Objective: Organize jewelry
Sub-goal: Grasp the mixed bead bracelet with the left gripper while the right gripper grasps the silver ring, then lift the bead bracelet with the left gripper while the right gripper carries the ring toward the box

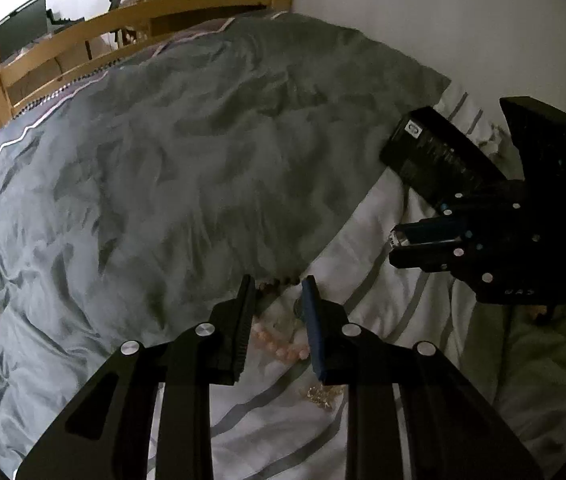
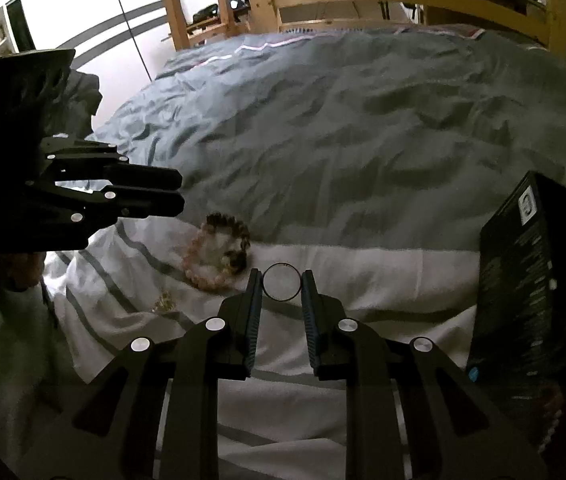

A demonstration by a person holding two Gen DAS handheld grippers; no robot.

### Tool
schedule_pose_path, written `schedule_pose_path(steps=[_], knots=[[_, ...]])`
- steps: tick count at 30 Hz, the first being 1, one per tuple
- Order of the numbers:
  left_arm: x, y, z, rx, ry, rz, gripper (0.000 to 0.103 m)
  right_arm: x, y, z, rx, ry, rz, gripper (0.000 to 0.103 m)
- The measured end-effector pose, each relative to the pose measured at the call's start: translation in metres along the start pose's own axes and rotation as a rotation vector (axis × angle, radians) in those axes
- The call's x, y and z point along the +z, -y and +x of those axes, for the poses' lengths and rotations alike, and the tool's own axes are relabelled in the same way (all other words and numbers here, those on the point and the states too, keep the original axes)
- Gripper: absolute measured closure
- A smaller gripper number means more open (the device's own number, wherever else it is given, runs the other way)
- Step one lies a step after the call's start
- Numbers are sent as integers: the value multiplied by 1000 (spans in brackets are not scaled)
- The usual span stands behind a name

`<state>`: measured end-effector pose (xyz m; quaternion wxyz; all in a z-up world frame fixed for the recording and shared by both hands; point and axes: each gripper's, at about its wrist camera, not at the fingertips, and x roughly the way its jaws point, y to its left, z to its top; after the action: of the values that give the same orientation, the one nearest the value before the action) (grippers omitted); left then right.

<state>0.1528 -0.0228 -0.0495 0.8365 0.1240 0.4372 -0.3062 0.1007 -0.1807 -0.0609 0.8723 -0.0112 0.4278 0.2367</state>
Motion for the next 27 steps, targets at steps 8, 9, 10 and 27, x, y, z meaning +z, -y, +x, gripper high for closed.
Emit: schedule_pose_path(steps=[8,9,10,27], knots=[[-8,14,27,53,-83,55,20,1,1,-18,-20,32,-1,83],[-9,16,31,83,-79,64,11,0,1,-20,-22,35,1,83],[-10,19,37,105,-82,81,11,0,1,-21,-21,37,5,83],[-15,14,42,62,-125,10,94,1,18,-57,-60,114,57,83]])
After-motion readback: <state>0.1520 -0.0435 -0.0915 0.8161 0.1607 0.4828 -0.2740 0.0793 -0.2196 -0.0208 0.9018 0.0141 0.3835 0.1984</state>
